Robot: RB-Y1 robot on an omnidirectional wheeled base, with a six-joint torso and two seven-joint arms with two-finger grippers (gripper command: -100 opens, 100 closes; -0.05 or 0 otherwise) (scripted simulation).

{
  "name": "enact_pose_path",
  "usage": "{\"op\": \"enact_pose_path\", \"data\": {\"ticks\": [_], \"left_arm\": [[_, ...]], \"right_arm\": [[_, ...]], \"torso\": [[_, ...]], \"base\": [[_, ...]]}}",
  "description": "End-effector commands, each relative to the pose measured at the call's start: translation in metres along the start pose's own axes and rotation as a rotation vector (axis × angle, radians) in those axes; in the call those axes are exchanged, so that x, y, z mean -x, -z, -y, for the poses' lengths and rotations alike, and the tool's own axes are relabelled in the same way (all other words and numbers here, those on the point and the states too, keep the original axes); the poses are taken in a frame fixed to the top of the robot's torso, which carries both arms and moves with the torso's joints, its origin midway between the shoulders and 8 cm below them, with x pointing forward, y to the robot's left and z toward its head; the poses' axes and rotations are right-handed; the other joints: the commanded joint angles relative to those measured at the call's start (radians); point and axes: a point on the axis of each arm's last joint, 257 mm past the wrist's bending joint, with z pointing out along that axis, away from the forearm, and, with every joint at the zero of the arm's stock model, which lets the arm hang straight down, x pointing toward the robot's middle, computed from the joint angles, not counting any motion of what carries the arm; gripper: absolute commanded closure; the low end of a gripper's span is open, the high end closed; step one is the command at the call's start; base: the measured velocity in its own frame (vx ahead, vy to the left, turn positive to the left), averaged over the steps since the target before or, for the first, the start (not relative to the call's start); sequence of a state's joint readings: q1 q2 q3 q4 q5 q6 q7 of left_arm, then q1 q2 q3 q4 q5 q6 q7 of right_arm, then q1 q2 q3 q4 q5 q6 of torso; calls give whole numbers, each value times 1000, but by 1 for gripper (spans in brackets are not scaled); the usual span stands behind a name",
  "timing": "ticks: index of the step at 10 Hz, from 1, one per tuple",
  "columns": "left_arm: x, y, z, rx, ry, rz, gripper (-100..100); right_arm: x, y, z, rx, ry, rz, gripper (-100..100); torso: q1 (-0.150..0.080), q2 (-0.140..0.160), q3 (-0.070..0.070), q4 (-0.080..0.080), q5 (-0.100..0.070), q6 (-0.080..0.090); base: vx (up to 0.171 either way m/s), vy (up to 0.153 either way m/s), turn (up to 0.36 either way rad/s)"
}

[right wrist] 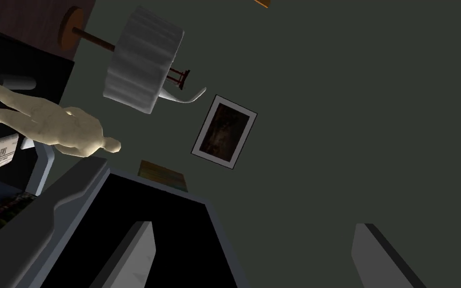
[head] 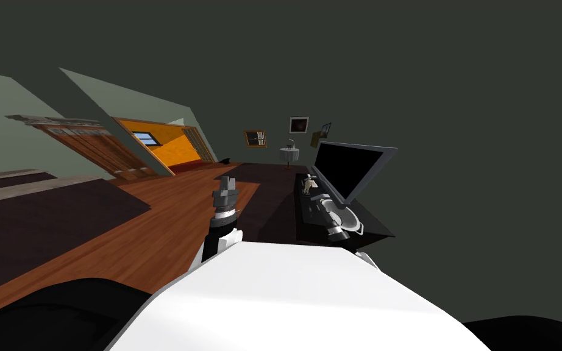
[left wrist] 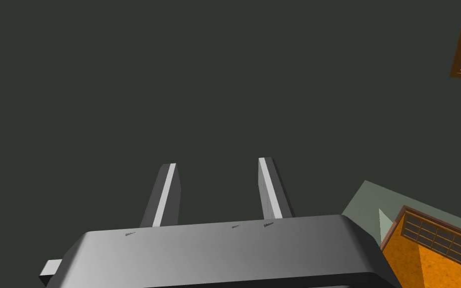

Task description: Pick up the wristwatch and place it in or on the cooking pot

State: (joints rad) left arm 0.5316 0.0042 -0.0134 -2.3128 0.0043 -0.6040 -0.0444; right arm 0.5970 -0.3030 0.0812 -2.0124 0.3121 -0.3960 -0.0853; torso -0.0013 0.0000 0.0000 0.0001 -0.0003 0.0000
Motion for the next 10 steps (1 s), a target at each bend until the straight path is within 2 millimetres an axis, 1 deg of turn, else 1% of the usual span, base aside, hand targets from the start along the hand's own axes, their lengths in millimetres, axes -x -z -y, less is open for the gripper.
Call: {"op": "enact_pose_path", "data": {"ticks": [1,2,3,5,6,7,8,9,10], "left_arm": [[0,0,0,0,0,0,0],[0,0,0,0,0,0,0],[0,0,0,0,0,0,0],[0,0,0,0,0,0,0],[0,0,0,0,0,0,0],[0,0,0,0,0,0,0],[0,0,0,0,0,0,0],[0,0,0,0,0,0,0],[0,0,0,0,0,0,0]], "right_arm": [[-15,6,25,-71,22,-45,-100],[-27,15,47,-127,42,-86,-100],[-27,15,48,-132,42,-85,-100],[-49,38,92,-247,85,-168,-100],[-50,39,96,-259,86,-169,-100],[-59,52,116,-313,110,-209,-100],[-60,54,120,-323,110,-212,-100],[-69,70,143,-387,136,-255,-100],[-75,84,161,-438,164,-295,-100]], "torso": [[0,0,0,0,0,0],[0,0,0,0,0,0],[0,-1,0,0,0,0],[0,-1,-1,0,0,0],[0,-2,-1,0,0,0],[0,-1,-1,0,0,0],[0,-1,-1,0,0,0],[0,-1,-1,0,0,0],[0,-2,-1,0,0,0]], "base": [[3,-13,106],[6,-19,164],[6,-17,46],[16,-17,151],[15,-19,72],[14,-11,133],[13,-9,81],[17,-10,132],[29,-14,224]]}}
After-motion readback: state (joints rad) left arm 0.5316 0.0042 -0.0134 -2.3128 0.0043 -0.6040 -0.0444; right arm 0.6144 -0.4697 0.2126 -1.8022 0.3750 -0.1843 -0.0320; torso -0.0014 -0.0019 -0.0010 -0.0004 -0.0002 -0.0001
